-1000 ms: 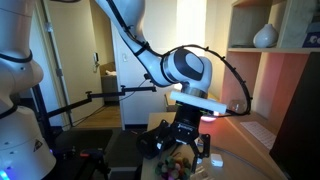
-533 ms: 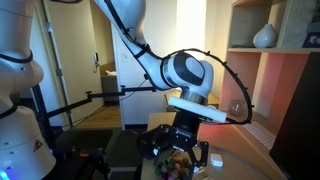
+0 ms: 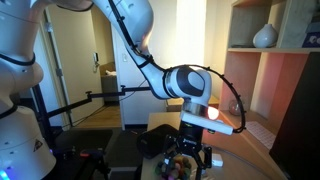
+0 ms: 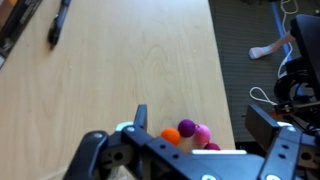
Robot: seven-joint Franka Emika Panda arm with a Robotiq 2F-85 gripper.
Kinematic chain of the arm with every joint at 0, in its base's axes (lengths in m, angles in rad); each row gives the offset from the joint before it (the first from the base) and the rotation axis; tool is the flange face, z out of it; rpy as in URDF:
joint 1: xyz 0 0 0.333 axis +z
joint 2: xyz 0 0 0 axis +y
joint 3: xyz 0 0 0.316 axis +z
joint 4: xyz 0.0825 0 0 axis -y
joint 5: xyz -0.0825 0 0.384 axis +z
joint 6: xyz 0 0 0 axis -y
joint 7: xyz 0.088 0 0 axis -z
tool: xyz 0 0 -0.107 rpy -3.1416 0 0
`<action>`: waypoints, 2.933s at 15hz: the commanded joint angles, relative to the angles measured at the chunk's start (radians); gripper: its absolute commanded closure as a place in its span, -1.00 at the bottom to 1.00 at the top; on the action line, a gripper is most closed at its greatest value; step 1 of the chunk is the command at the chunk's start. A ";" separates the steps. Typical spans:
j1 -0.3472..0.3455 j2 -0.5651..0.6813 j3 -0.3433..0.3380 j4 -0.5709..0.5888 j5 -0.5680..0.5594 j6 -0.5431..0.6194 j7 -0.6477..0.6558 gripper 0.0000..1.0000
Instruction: Put the charger cable, head and the plastic object onto the floor.
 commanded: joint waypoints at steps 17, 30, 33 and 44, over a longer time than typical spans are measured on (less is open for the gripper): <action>-0.008 -0.004 0.032 0.047 0.276 0.440 -0.474 -1.00; 0.016 0.175 0.001 0.150 0.255 0.379 -0.516 -1.00; 0.025 0.195 0.007 0.175 0.232 0.422 -0.571 -1.00; 0.012 0.261 0.073 0.289 0.283 0.489 -0.896 -1.00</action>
